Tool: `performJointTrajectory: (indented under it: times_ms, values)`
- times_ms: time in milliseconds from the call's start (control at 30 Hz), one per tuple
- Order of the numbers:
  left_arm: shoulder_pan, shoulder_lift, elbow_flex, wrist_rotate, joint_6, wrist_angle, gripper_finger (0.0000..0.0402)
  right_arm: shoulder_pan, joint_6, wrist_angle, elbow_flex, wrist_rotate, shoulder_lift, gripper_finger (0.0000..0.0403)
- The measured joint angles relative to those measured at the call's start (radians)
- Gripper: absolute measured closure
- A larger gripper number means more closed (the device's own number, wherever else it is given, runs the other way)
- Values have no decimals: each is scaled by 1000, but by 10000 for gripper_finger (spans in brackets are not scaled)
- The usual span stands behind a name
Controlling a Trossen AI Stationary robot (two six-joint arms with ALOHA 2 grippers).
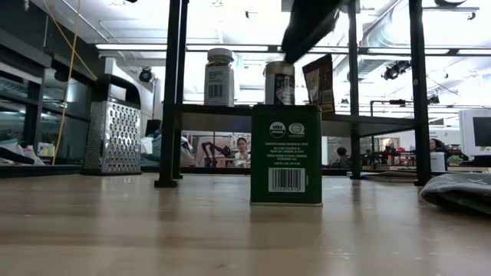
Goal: Shelf spices
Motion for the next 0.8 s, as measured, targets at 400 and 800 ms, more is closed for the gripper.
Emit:
performJointTrajectory:
  times_ms: [400, 800]
  values:
    - [1, 0, 0, -51, 59, 6, 178, 75, 1108, -622, 7, 250, -85, 153]
    - [1, 0, 0, -50, 34, 8, 178, -83, 1329, -581, -293, 465, -319, 153]
